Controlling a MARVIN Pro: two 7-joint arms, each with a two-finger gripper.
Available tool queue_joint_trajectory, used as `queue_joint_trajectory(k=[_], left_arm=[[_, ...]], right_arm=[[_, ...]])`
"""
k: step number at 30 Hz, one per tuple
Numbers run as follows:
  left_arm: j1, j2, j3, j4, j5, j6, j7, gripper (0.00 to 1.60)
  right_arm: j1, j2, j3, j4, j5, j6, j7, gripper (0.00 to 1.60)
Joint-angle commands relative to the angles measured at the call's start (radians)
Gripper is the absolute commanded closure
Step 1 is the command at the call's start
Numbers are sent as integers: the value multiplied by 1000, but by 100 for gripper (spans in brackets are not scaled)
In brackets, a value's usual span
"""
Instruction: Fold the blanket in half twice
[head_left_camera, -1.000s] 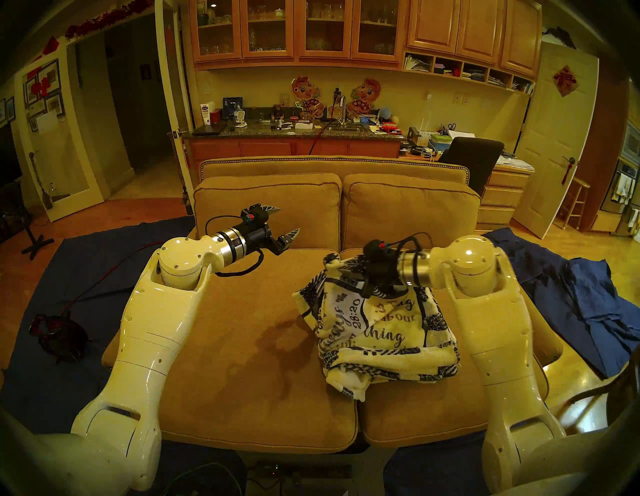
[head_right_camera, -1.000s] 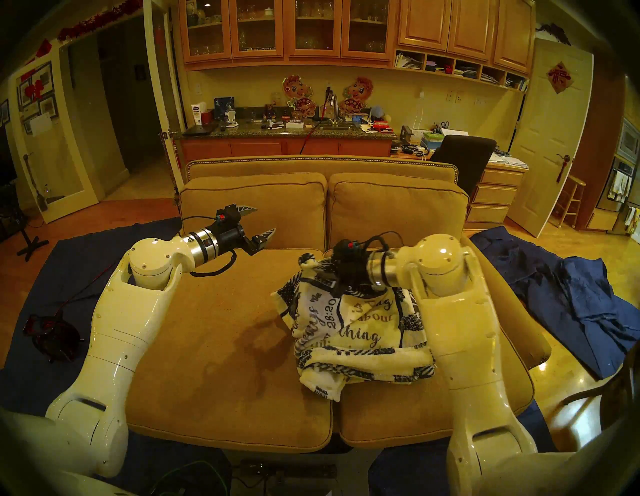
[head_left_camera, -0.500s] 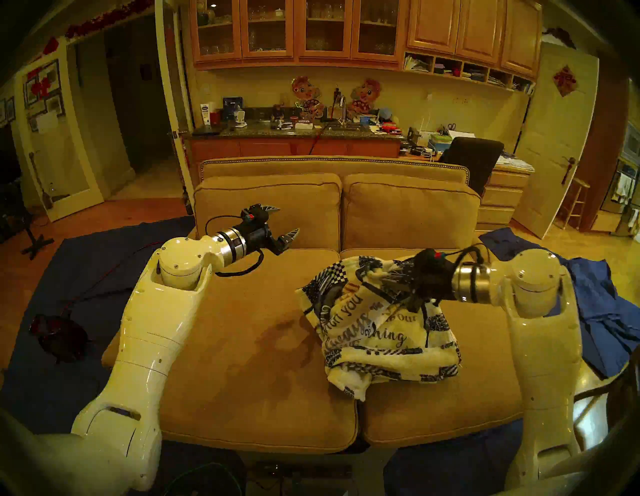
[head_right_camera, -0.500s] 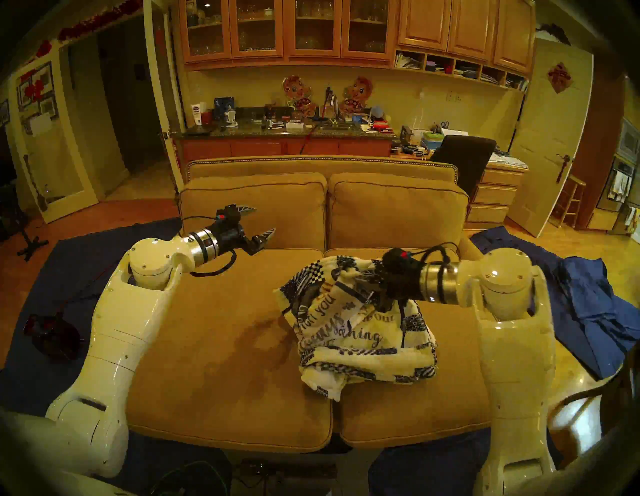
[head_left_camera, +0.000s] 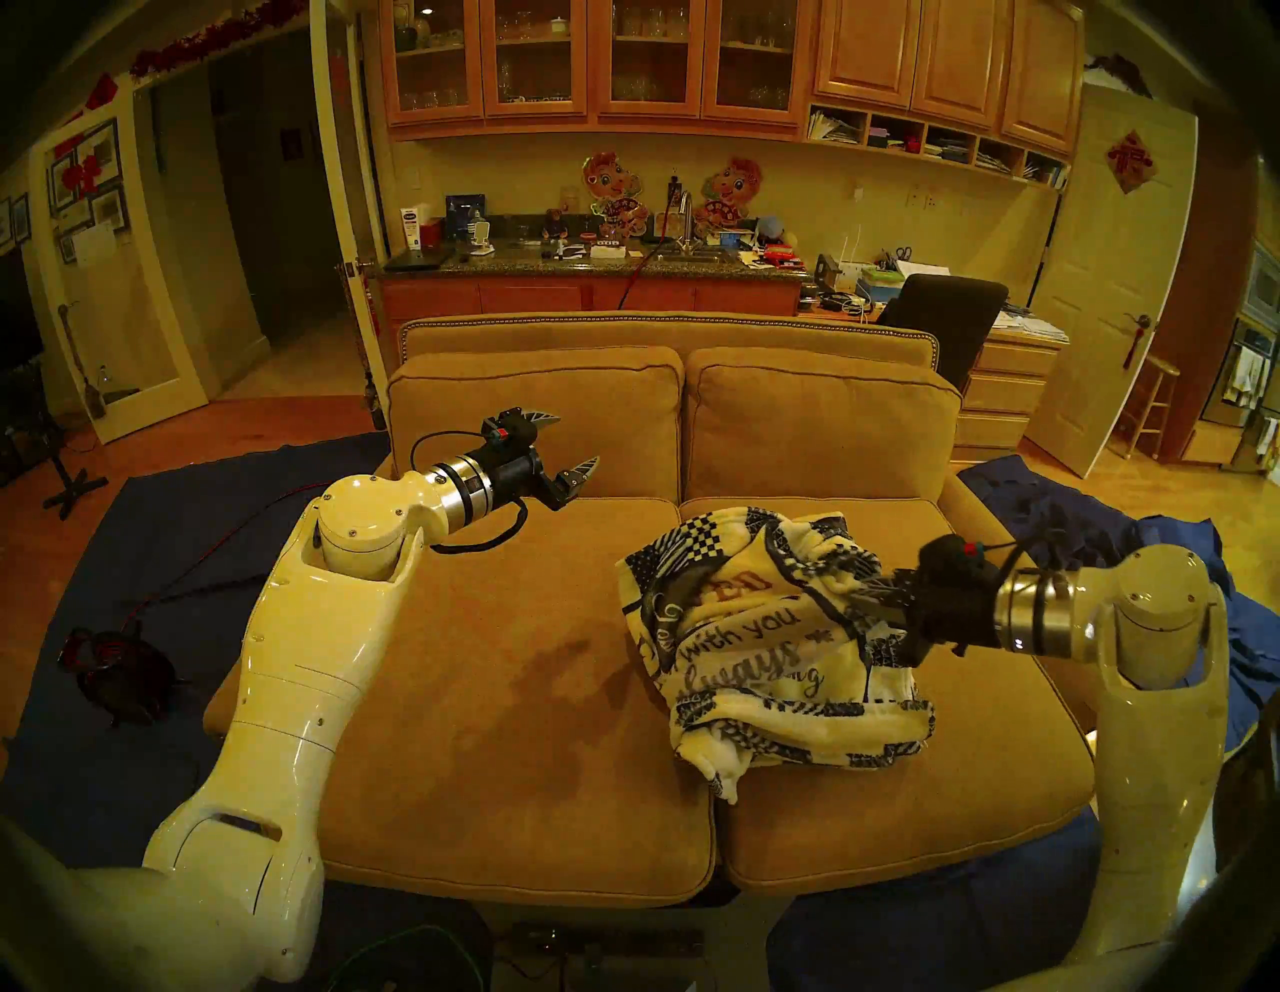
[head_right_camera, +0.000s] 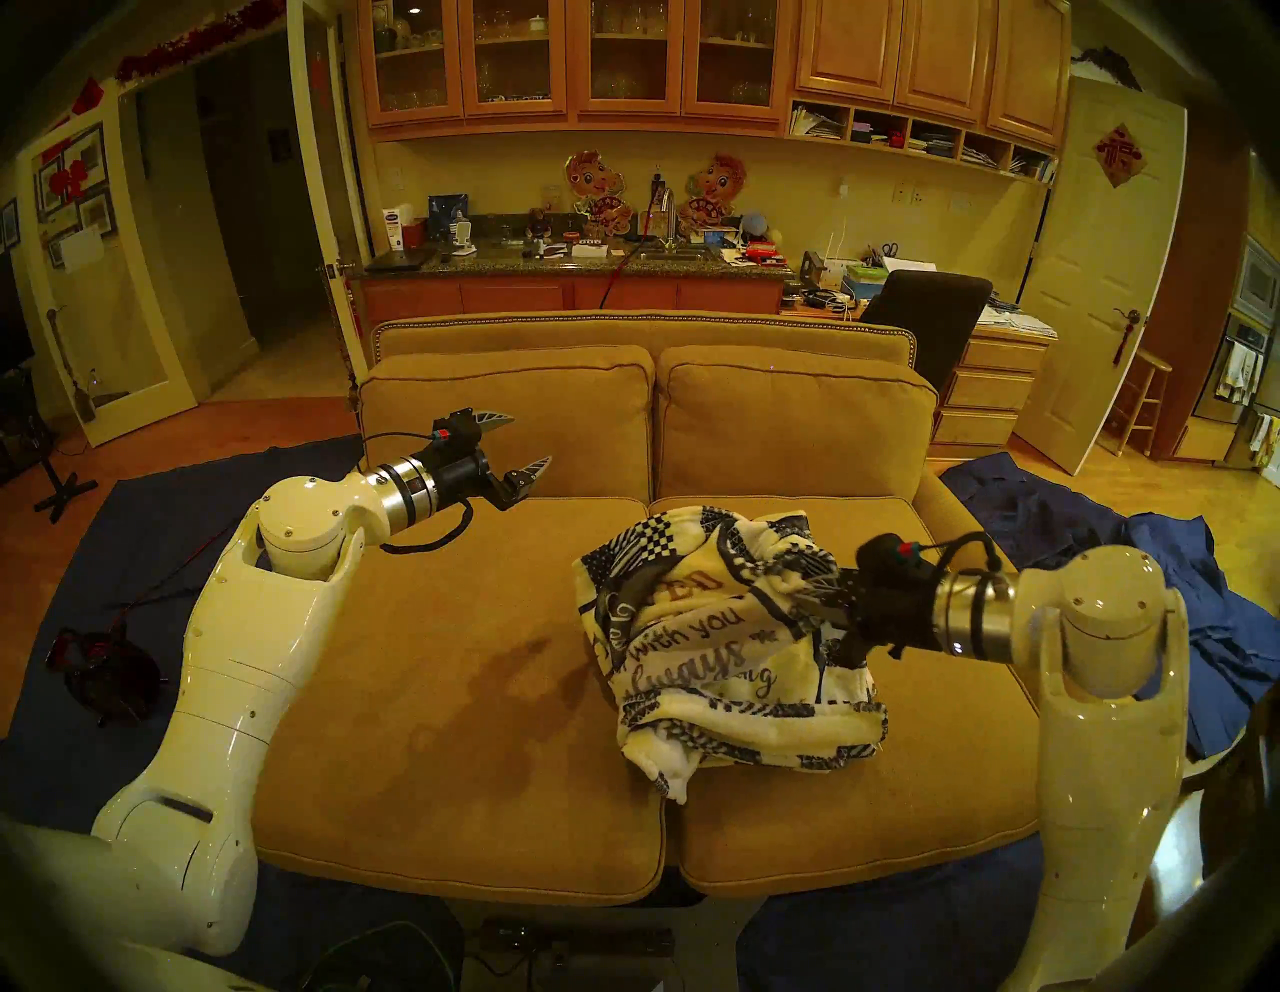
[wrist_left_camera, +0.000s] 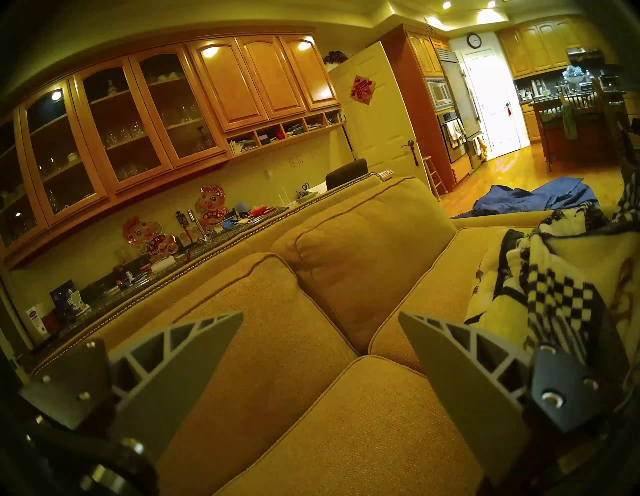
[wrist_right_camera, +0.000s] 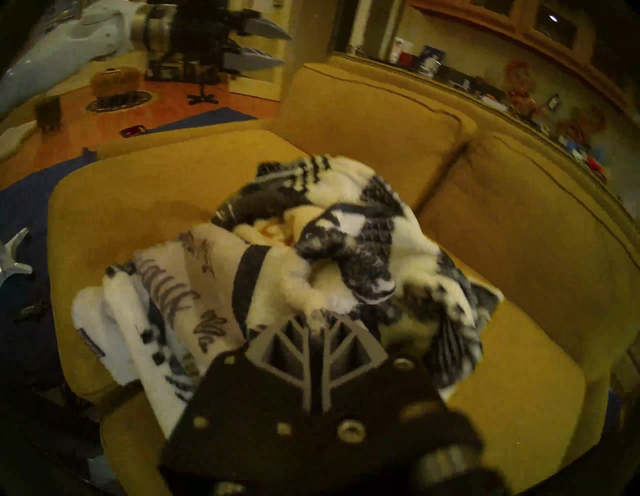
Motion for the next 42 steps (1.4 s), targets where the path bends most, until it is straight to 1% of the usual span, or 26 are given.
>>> queue_joint_trajectory(k=[1, 5, 10, 13, 15, 16, 17, 18, 19, 20, 21, 22, 23, 27, 28, 29, 30, 31, 32, 34, 37, 39, 40, 41, 42], left_arm=[[-13, 1, -3, -9, 0, -3, 1, 0], [-14, 1, -4, -9, 0, -3, 1, 0], [-14, 0, -4, -9, 1, -3, 1, 0], [-14, 0, -4, -9, 1, -3, 0, 0], [-15, 0, -4, -9, 1, -3, 0, 0], [-15, 0, -4, -9, 2, -3, 0, 0], [-15, 0, -4, -9, 2, -3, 0, 0], [-15, 0, -4, -9, 2, -3, 0, 0], [-15, 0, -4, -9, 2, -3, 0, 0], [-15, 0, -4, -9, 2, -3, -1, 0], [-16, 0, -4, -9, 3, -3, -1, 0], [-16, 0, -4, -9, 3, -3, -1, 0], [-16, 0, -4, -9, 3, -3, -1, 0], [-16, 0, -5, -9, 3, -3, -1, 0], [-16, 0, -5, -9, 3, -3, -1, 0], [-16, 0, -5, -9, 3, -3, -1, 0], [-15, 0, -5, -9, 3, -3, -1, 0], [-15, 0, -5, -9, 3, -3, -1, 0], [-15, -1, -5, -9, 3, -3, -2, 0], [-15, -1, -5, -9, 4, -3, -2, 0], [-15, -1, -6, -9, 4, -3, -2, 0], [-15, -1, -6, -9, 4, -3, -2, 0], [-15, -1, -6, -9, 4, -3, -2, 0], [-15, -1, -6, -9, 4, -3, -2, 0], [-15, -1, -6, -9, 4, -3, -2, 0]], right_arm=[[-118, -84, 116, -3, -36, 26, 74, 160], [-173, -149, 107, -4, -53, 12, 81, 160], [-230, -203, 67, -16, -77, -14, 80, 160], [-286, -242, 49, -32, -94, -42, 69, 160], [-293, -259, 40, -21, -119, -60, 72, 160], [-317, -263, 35, -28, -126, -77, 59, 160], [-318, -277, 37, -27, -144, -98, 60, 160], [-340, -278, 35, -36, -141, -110, 47, 160], [-343, -288, 38, -42, -151, -127, 45, 160], [-360, -288, 37, -55, -149, -143, 27, 160], [-374, -284, 39, -68, -139, -153, 10, 151], [-365, -293, 49, -71, -148, -167, 14, 113], [-368, -286, 56, -82, -142, -173, 5, 107], [-344, -263, 107, -109, -129, -163, 23, 83], [-338, -257, 120, -114, -125, -158, 27, 83], [-332, -249, 136, -122, -125, -155, 28, 46], [-325, -245, 152, -127, -116, -151, 33, 24], [-310, -248, 172, -136, -98, -146, 35, 24], [-301, -247, 185, -146, -88, -147, 35, 1], [-264, -261, 203, -165, -43, -150, 32, 0], [-228, -266, 195, -180, -5, -140, 39, 0], [-201, -275, 177, -180, 14, -139, 30, 0], [-202, -268, 158, -177, 28, -130, 19, 0], [-176, -276, 149, -169, 27, -123, 25, 2], [-166, -275, 129, -162, 32, -114, 15, 7]])
